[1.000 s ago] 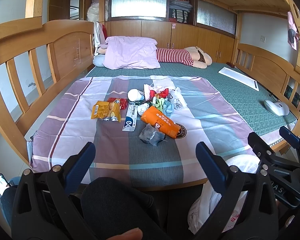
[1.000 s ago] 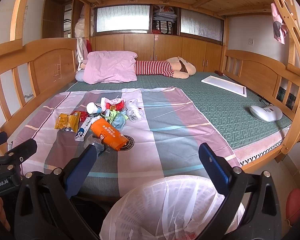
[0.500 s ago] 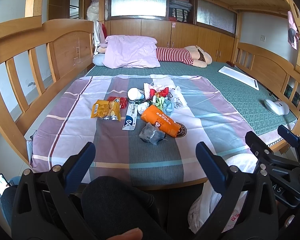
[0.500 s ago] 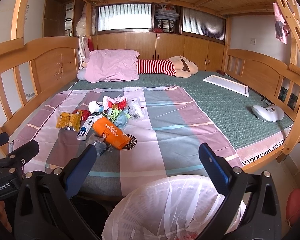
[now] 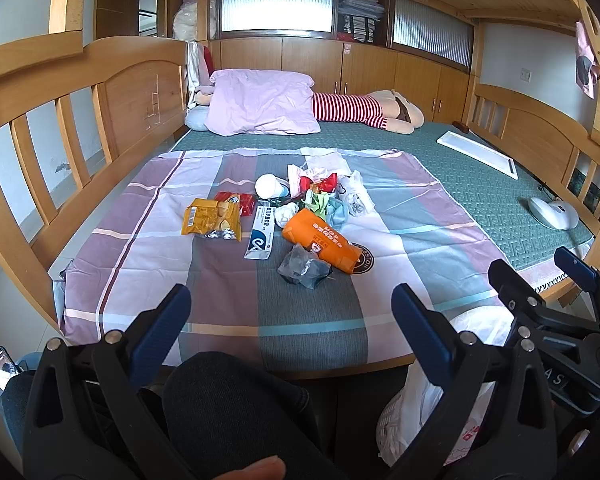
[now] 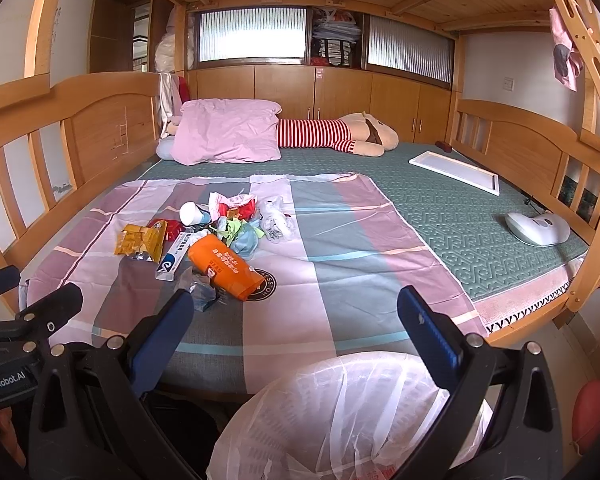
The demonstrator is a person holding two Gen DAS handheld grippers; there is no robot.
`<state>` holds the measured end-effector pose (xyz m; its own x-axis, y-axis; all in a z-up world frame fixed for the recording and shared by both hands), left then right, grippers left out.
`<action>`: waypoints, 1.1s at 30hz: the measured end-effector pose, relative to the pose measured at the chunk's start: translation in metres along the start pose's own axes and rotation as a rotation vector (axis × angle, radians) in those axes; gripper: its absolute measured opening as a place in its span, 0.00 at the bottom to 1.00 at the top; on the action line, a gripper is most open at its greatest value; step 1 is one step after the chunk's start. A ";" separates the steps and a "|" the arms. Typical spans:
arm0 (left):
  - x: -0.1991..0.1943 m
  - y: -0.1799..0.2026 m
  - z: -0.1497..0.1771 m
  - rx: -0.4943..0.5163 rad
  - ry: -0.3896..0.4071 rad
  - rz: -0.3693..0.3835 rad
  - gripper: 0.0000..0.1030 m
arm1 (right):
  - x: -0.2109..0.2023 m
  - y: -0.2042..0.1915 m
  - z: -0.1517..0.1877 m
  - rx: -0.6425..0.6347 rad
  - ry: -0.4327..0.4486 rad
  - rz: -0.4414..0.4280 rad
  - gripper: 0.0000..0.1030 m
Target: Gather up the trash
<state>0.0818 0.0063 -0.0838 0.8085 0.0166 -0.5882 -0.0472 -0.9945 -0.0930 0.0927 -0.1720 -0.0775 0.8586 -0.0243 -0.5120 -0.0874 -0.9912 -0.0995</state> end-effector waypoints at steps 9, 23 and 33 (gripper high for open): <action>0.002 -0.004 -0.001 0.001 -0.003 0.001 0.97 | 0.000 0.000 -0.006 0.014 0.016 0.001 0.97; 0.084 -0.114 -0.043 -0.076 -0.006 -0.046 0.97 | 0.054 -0.036 -0.008 0.078 -0.050 -0.046 0.97; 0.214 -0.213 -0.015 -0.118 -0.209 -0.075 0.67 | 0.133 -0.140 0.005 0.143 -0.309 -0.178 0.97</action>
<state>0.2738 0.2201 -0.1776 0.6677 0.0997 -0.7377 0.0871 -0.9947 -0.0555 0.2168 -0.0361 -0.1363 0.6760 0.2087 -0.7068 -0.0388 -0.9477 -0.3169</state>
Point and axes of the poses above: each gripper's, at about its wrist camera, not at the fingertips, and x roughly the way its jaws point, y to its right, z to its underside, the point moved 10 cm from there along x, roughly the way its jaws point, and after that the axes turned 8 degrees about x, right-handed, at the moved point
